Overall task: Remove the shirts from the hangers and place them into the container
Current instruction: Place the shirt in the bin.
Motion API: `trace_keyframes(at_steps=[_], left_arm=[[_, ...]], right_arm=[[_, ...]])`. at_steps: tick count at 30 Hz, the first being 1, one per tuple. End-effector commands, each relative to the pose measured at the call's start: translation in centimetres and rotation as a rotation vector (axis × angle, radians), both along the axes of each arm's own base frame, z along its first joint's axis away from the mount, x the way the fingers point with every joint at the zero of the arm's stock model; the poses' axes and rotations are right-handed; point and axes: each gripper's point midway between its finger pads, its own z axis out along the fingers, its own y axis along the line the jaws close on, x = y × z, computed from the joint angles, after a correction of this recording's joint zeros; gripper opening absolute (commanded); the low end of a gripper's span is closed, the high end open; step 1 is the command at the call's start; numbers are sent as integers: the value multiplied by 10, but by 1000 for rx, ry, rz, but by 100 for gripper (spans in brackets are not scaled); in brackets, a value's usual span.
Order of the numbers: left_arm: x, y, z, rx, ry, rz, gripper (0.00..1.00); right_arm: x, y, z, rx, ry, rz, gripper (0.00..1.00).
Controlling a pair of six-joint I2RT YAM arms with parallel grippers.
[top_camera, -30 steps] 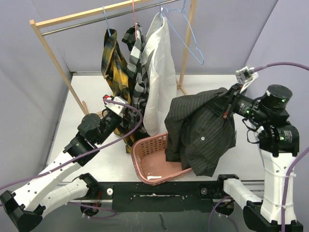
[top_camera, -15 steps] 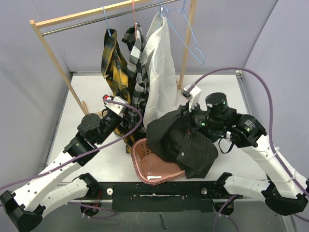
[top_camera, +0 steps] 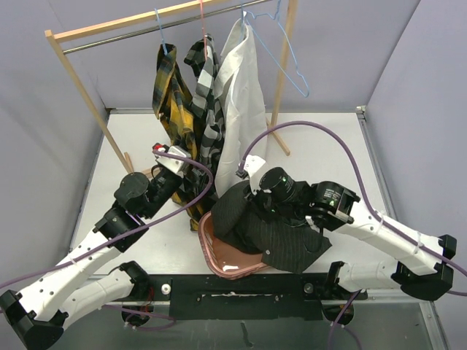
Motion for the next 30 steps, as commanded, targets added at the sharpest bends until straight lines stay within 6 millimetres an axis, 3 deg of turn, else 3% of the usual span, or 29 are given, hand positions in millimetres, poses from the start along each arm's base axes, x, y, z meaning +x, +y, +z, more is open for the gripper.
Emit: trace_keyframes(at_steps=[1, 4, 6, 9, 10, 15, 21, 26, 30], left_arm=[[-3, 7, 28, -62, -67, 15, 75], [-4, 6, 28, -63, -67, 5, 76], [-5, 3, 28, -61, -67, -12, 78], [-9, -6, 28, -53, -63, -62, 82], [-11, -9, 26, -49, -58, -83, 85], [-17, -32, 17, -18, 14, -196, 91], [-21, -64, 3, 4, 126, -338, 91], [-21, -86, 25, -4, 170, -419, 93], [-28, -115, 38, 9, 217, -502, 94]], right_arm=[[4, -6, -2, 28, -21, -53, 11], [-3, -3, -26, 12, 35, -48, 18], [-8, -1, -36, 16, 66, -43, 33], [-14, -2, -39, 45, 91, -42, 65], [-16, -3, -36, 60, 91, -39, 68], [-25, -23, -10, 167, 55, -59, 72], [-42, -67, 25, 311, -8, -86, 72], [-45, -110, 33, 323, -55, -177, 70], [-47, -120, 29, 317, -56, -194, 70]])
